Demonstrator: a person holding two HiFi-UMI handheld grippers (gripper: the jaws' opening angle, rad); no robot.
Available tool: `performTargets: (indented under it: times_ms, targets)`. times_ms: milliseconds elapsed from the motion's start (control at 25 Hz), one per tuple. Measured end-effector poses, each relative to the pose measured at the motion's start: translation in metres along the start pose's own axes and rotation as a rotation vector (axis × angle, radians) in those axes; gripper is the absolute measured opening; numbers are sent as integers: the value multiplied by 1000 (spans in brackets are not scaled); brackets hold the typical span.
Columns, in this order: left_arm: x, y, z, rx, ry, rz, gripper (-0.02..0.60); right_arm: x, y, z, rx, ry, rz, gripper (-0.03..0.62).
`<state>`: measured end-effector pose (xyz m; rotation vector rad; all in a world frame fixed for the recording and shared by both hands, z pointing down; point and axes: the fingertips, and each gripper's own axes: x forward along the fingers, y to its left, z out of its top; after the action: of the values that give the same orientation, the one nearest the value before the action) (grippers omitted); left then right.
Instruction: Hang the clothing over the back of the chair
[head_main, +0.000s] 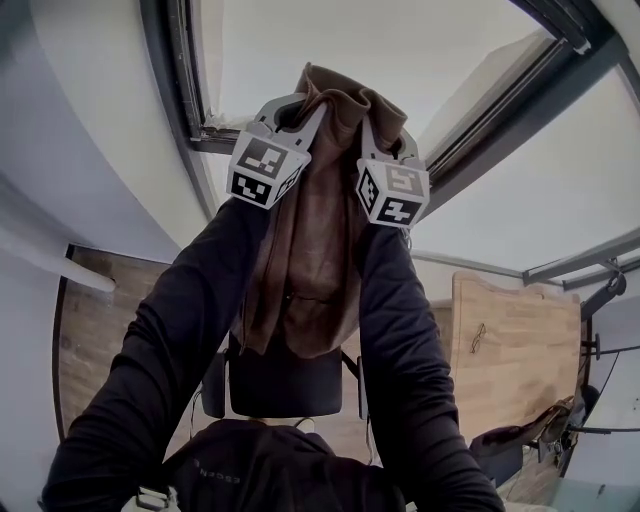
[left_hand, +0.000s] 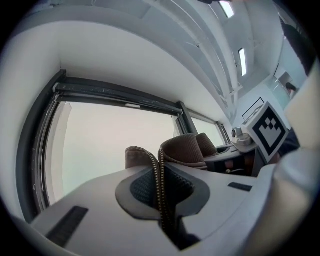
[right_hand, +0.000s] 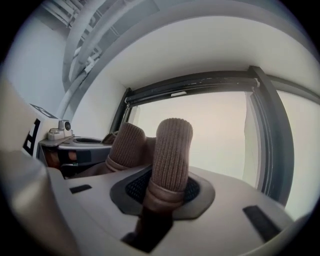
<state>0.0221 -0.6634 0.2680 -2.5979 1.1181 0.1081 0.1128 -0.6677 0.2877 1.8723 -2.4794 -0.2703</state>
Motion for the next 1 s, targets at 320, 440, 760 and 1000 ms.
performTargets:
  times_ms: [320,440,760,1000]
  targets:
    - [9,13,-56,-70,105,17,31,20,-9,-54,68,121,-12,204]
    - [11,19,-73,-111,152,33,34,25,-15,-69,110,175,-27,308]
    - [7,22,-81,-138,206,49,96,14,-29,-51,29,151,-133,443]
    - [-1,34,-107,-195,328,77,226,15,-18,-62,18,203,-103,446]
